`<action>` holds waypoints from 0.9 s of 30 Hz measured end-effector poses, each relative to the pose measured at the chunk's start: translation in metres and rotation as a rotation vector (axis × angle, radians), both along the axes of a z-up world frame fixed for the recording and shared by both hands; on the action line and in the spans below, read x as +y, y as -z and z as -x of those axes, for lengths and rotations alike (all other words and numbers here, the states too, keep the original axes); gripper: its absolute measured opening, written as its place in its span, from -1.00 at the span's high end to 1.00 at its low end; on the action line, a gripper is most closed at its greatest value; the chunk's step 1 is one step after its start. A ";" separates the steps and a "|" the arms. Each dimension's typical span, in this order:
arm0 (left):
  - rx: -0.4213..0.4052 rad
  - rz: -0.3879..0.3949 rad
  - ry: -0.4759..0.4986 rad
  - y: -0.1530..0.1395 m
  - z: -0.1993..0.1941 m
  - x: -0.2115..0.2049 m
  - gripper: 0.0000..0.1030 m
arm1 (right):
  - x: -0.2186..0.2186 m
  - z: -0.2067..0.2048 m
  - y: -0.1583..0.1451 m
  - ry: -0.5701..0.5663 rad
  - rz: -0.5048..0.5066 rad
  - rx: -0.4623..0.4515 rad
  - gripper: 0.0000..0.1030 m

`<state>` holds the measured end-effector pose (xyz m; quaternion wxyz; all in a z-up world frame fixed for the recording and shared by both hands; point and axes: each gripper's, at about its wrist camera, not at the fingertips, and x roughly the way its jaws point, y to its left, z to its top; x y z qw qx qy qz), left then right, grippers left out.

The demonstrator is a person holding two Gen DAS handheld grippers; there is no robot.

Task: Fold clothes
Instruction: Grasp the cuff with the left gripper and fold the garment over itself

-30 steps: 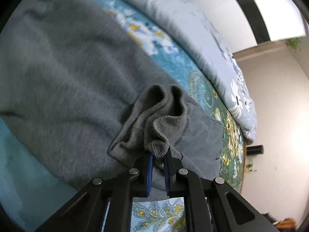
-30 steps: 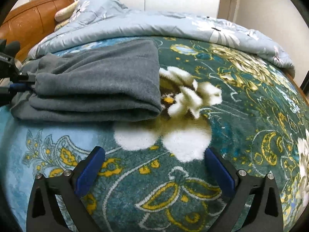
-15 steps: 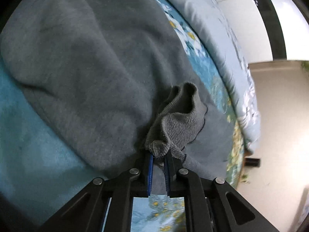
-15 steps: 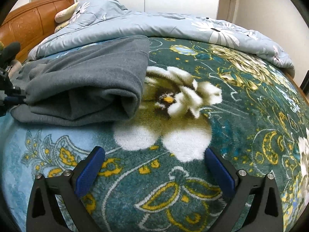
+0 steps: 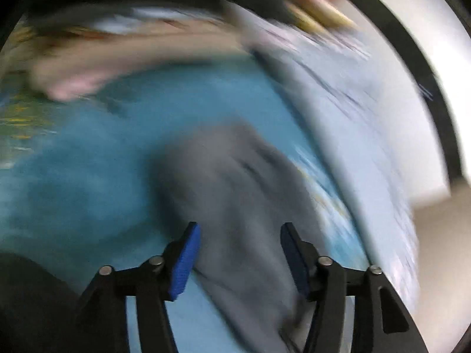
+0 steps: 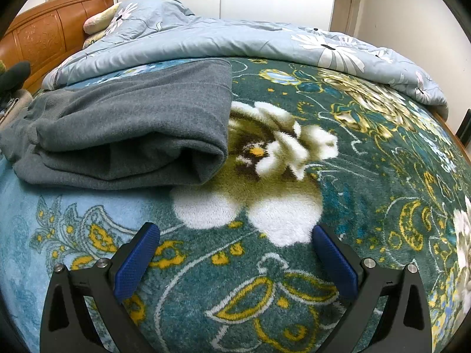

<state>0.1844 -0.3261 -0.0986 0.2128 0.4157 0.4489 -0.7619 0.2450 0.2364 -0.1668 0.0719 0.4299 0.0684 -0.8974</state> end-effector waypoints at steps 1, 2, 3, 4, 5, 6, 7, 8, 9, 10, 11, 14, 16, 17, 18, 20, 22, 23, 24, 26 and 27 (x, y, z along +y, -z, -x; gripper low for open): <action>-0.019 -0.027 -0.034 0.006 0.002 -0.011 -0.22 | 0.000 0.000 0.000 0.000 -0.002 0.000 -1.00; -0.045 -0.059 -0.051 0.016 0.005 -0.021 -0.22 | 0.000 0.000 0.000 0.000 -0.003 0.000 -1.00; -0.063 -0.089 -0.059 0.026 0.008 -0.028 -0.23 | -0.001 0.000 0.000 0.000 -0.004 0.000 -1.00; -0.073 -0.116 -0.066 0.035 0.011 -0.033 -0.23 | -0.001 0.000 0.000 0.000 -0.003 -0.001 -1.00; -0.078 -0.147 -0.076 0.044 0.013 -0.037 -0.23 | -0.001 0.000 0.000 0.000 -0.004 -0.001 -1.00; -0.072 -0.191 -0.086 0.054 0.014 -0.040 -0.23 | -0.001 0.000 0.000 -0.001 -0.004 0.000 -1.00; -0.061 -0.241 -0.094 0.063 0.015 -0.043 -0.23 | -0.001 0.000 0.000 -0.001 -0.004 -0.001 -1.00; -0.049 -0.273 -0.103 0.069 0.015 -0.046 -0.23 | -0.001 0.000 0.000 -0.001 -0.004 -0.001 -1.00; -0.042 -0.285 -0.106 0.072 0.016 -0.047 -0.23 | -0.001 0.000 0.000 -0.001 -0.004 -0.001 -1.00; -0.042 -0.288 -0.098 0.073 0.019 -0.049 -0.23 | -0.001 0.000 0.000 0.000 -0.004 -0.001 -1.00; -0.042 -0.282 -0.087 0.074 0.021 -0.049 -0.20 | -0.001 0.000 0.000 0.001 -0.004 -0.001 -1.00; -0.030 -0.257 -0.057 0.072 0.025 -0.045 0.22 | -0.002 0.000 0.000 0.003 -0.003 -0.001 -1.00; -0.010 -0.242 -0.041 0.069 0.025 -0.045 0.43 | -0.002 0.000 0.000 0.003 -0.002 -0.001 -1.00; 0.005 -0.228 -0.031 0.065 0.025 -0.044 0.49 | -0.002 0.000 -0.001 0.004 -0.001 -0.001 -1.00; 0.020 -0.206 -0.016 0.059 0.025 -0.043 0.52 | -0.001 0.000 -0.001 0.002 0.000 -0.001 -1.00; 0.058 -0.147 0.030 0.042 0.026 -0.037 0.59 | 0.000 0.000 -0.001 -0.002 0.000 -0.001 -1.00; 0.111 -0.077 0.098 0.018 0.027 -0.026 0.60 | 0.000 0.000 -0.001 -0.001 0.002 -0.001 -1.00; 0.147 -0.037 0.146 0.002 0.027 -0.018 0.61 | 0.000 0.000 -0.001 -0.001 0.003 -0.001 -1.00; 0.179 -0.007 0.189 -0.012 0.027 -0.009 0.61 | 0.000 0.000 -0.001 0.000 0.004 -0.001 -1.00; 0.246 0.048 0.294 -0.041 0.026 0.014 0.61 | 0.000 0.000 -0.001 0.000 0.005 -0.001 -1.00; 0.275 0.072 0.350 -0.055 0.026 0.028 0.61 | -0.001 0.000 -0.001 0.001 0.006 -0.002 -1.00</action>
